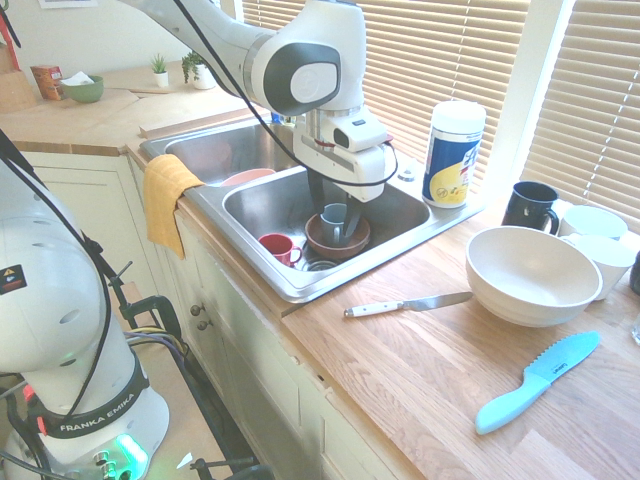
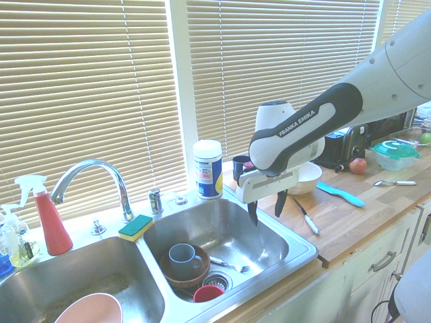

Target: Put the knife into the sink

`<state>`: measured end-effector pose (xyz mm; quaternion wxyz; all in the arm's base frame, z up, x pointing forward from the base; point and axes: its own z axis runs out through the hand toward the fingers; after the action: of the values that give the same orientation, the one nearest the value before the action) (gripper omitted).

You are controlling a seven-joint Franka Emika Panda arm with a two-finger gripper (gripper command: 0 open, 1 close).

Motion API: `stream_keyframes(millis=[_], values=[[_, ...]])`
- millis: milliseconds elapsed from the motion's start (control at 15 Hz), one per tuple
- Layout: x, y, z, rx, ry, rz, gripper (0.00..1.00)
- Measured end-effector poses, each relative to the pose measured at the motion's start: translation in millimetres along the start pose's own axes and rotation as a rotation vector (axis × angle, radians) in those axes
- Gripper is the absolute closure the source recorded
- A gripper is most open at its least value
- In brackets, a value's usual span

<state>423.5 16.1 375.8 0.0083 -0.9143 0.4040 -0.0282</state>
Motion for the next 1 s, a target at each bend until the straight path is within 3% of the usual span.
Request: stream_keyframes(millis=[333,733,1000], values=[[18.9,13.7,-6.4,0.019,0.036,0.091,0.0],[69.3,75.4,-3.9,0.02,0.114,0.284,0.0],[80.0,112.0,11.9,-0.005,0.104,0.391,0.0]])
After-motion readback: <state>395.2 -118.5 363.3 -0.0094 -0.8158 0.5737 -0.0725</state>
